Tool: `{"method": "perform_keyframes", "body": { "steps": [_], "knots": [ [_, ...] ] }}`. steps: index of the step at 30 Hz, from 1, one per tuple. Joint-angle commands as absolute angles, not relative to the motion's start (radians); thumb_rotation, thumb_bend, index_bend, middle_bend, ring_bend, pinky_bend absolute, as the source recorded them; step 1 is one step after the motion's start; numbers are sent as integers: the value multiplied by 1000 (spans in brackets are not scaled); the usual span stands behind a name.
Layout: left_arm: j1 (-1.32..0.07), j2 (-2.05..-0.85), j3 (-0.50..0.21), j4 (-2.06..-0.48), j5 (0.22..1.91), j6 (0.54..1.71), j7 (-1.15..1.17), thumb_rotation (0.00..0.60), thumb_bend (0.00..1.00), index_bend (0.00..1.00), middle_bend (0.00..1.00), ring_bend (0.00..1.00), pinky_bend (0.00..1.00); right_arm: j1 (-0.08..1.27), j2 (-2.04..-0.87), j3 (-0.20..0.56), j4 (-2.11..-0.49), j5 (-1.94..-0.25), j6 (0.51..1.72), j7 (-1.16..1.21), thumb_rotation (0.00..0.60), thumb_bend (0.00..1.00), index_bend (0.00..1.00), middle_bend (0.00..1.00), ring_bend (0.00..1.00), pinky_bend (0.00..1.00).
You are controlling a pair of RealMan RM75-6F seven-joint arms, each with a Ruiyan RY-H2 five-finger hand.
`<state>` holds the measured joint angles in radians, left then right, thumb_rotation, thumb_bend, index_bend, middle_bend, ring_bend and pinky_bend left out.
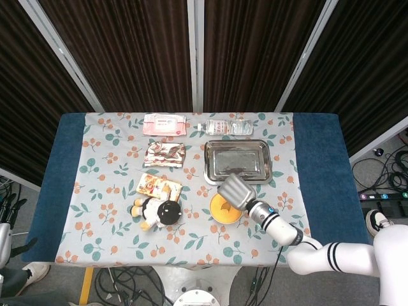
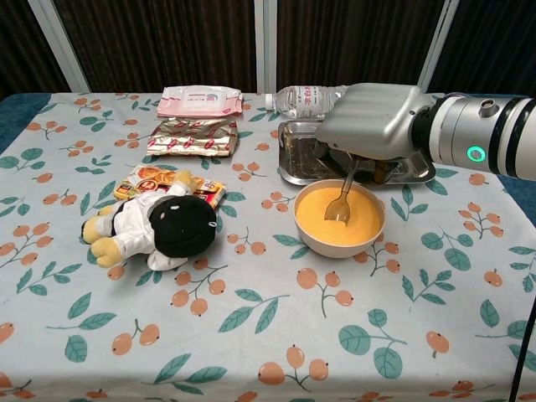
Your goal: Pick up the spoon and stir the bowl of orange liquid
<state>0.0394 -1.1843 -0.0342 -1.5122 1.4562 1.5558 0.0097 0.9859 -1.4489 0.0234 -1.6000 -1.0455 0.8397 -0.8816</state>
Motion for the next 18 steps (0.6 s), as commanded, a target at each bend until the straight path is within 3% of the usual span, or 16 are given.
{"method": "perform_keyframes", "body": {
  "steps": [1,9,18],
  "knots": [
    [39,-1184,-34,-1514,1457,1557,12,600,57,208,142,117,134,988,-1419,54,-1626,-972,805,-815,600,525,788,1000,1000,1000],
    [38,-1178,-35,-1524,1457,1557,23,600,57,208,142,117,134,995,-1376,63,-1632,-937,798,-755,600,524,788,1000,1000,1000],
    [32,-1175,-37,-1533,1458,1552,31,600,57,208,142,117,134,1030,-1386,-12,-1582,-1025,857,-945,600,525,793,1000,1000,1000]
  ]
}}
